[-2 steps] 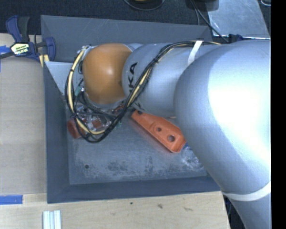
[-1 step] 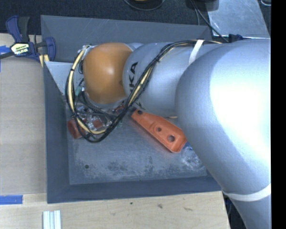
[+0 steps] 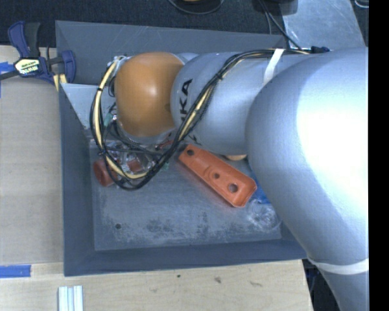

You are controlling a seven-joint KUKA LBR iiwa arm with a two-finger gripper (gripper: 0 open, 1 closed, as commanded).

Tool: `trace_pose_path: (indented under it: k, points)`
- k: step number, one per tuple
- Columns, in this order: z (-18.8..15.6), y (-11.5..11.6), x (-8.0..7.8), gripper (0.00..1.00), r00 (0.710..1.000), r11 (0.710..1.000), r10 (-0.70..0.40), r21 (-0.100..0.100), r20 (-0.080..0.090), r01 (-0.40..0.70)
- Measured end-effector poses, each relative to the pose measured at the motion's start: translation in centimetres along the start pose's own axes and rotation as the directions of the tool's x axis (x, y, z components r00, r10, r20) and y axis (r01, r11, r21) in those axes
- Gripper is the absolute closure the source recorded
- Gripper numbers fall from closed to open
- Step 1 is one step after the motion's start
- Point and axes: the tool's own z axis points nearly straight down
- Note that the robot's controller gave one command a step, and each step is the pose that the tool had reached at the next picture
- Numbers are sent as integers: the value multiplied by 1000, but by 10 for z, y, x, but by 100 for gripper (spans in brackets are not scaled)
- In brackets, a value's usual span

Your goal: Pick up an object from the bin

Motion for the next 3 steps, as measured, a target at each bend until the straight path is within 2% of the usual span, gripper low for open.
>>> trace_pose_path:
  k: [3]
  points:
    - [-62,-1,-3,100,1000,1000,1,1,9,-1]
